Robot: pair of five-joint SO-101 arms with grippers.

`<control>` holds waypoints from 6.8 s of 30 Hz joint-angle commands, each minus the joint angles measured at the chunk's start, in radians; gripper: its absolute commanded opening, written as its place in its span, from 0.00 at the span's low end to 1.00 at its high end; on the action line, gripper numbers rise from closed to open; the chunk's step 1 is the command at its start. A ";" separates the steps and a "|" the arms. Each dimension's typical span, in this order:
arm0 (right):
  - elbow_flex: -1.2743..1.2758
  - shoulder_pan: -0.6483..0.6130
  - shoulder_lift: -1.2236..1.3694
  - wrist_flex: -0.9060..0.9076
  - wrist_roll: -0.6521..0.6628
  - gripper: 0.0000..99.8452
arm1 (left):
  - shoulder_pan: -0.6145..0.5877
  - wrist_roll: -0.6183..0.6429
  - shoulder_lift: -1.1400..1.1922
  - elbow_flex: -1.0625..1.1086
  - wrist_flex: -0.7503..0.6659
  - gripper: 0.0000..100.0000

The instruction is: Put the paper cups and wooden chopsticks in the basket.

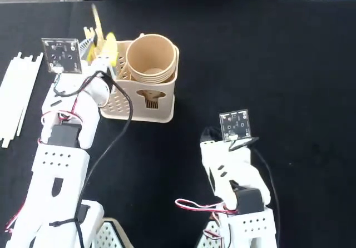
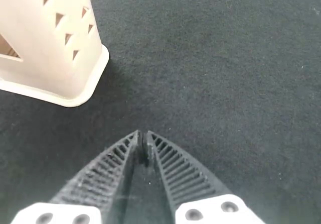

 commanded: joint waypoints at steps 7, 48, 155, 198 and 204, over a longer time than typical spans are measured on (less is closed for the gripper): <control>-0.001 0.014 -0.012 0.000 0.012 0.02 | -0.180 0.038 0.011 -0.440 0.480 0.22; -0.001 0.012 -0.010 0.002 0.012 0.01 | -0.664 -0.443 2.038 -2.376 1.310 0.22; -0.001 0.014 -0.012 0.002 0.011 0.01 | -0.587 -0.181 1.063 -1.784 1.505 0.03; -0.001 0.014 -0.012 0.002 0.011 0.01 | -0.510 -0.180 -0.450 0.090 -0.207 0.03; -0.001 0.014 -0.012 0.002 0.011 0.01 | -0.464 -0.146 -0.457 0.008 -0.201 0.03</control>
